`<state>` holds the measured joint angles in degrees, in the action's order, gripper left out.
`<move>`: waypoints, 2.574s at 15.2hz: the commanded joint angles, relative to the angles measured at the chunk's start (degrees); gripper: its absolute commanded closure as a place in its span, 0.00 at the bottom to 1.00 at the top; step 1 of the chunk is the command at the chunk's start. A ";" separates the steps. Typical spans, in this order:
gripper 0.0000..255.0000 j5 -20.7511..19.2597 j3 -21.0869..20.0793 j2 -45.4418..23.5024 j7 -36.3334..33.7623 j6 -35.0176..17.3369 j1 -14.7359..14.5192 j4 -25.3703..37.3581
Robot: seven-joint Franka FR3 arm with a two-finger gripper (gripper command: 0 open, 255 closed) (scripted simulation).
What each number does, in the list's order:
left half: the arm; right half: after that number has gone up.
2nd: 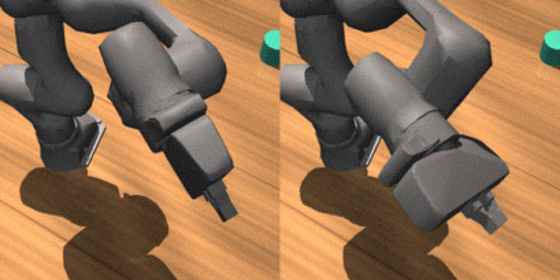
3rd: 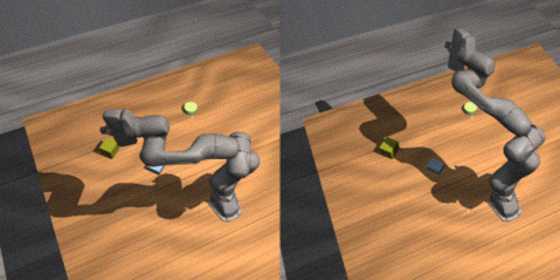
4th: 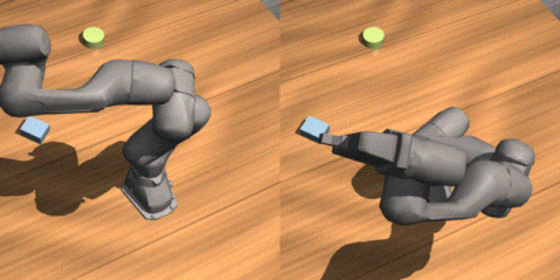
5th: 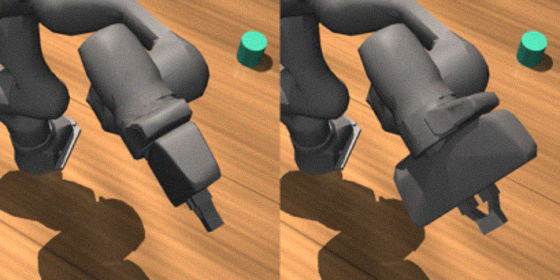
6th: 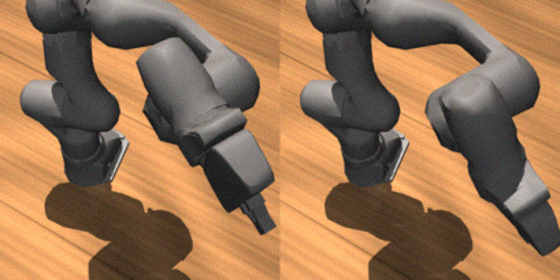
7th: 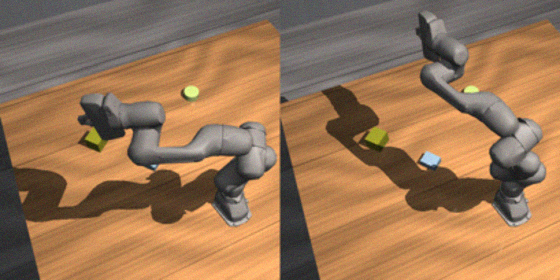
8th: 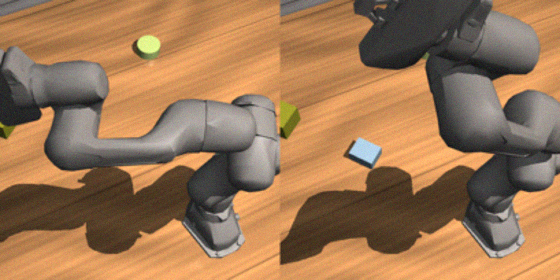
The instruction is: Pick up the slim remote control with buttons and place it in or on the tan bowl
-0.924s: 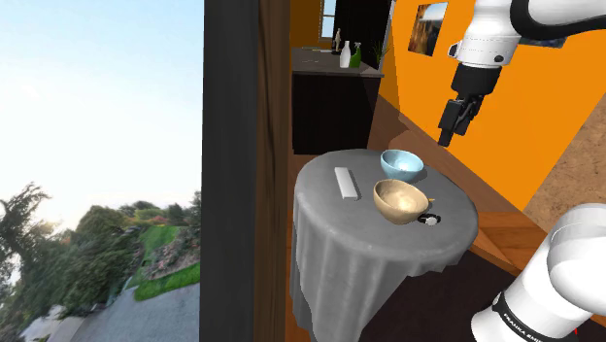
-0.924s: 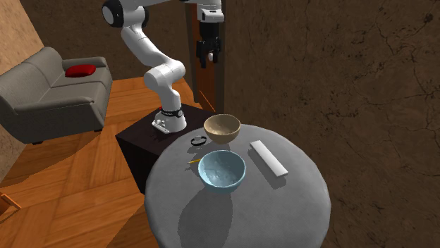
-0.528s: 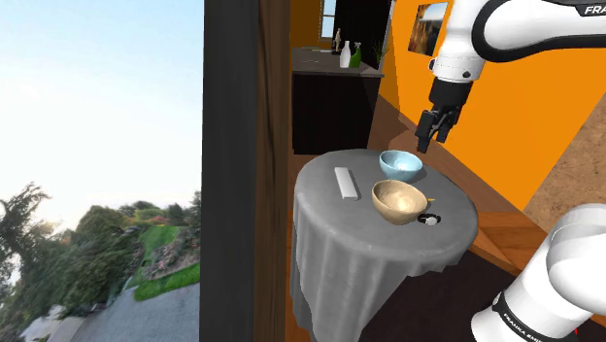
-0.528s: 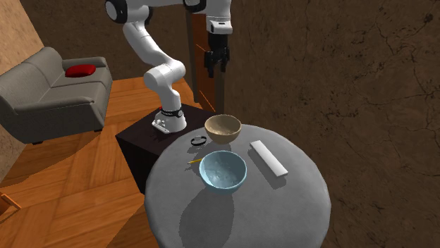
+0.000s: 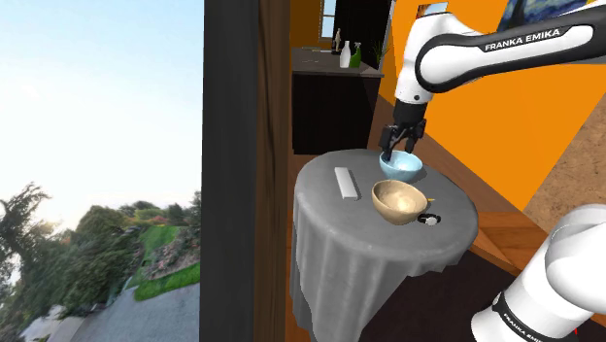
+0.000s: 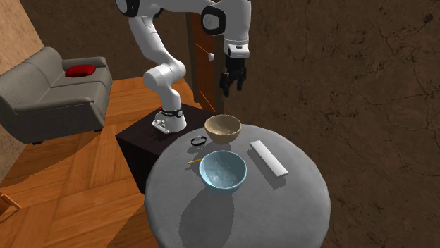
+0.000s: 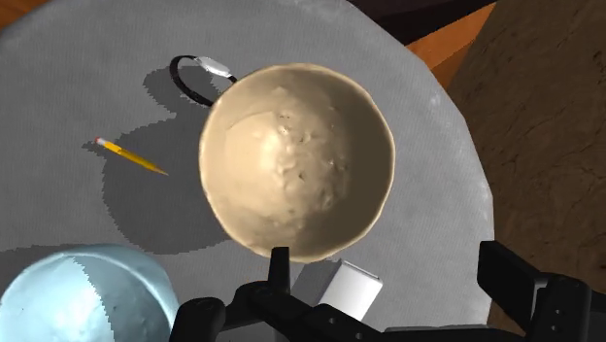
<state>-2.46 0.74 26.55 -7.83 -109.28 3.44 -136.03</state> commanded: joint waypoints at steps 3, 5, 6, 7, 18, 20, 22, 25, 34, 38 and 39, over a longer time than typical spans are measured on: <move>0.00 0.21 -0.09 -8.76 -2.91 -6.73 0.67 2.12; 0.00 0.27 -0.01 -13.09 -4.18 -9.39 1.03 3.81; 0.00 0.31 0.06 -15.27 -4.80 -10.63 1.19 4.77; 0.00 0.35 0.14 -17.46 -5.41 -11.80 1.36 5.80; 0.00 1.62 1.61 -41.61 -11.03 -20.24 2.92 21.65; 0.00 2.07 1.92 -46.01 -11.85 -20.88 3.23 25.43; 0.00 2.25 2.01 -47.90 -12.09 -21.67 3.36 26.54; 0.00 2.32 1.99 -49.29 -12.05 -23.53 3.41 26.06; 0.00 2.40 1.95 -51.04 -11.99 -25.71 3.48 25.64; 1.00 2.40 1.95 -51.03 -11.99 -25.70 3.48 25.64; 1.00 2.40 1.95 -51.02 -12.00 -25.70 3.47 25.62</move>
<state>-0.05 2.69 -24.46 -19.83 -134.98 6.92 -110.40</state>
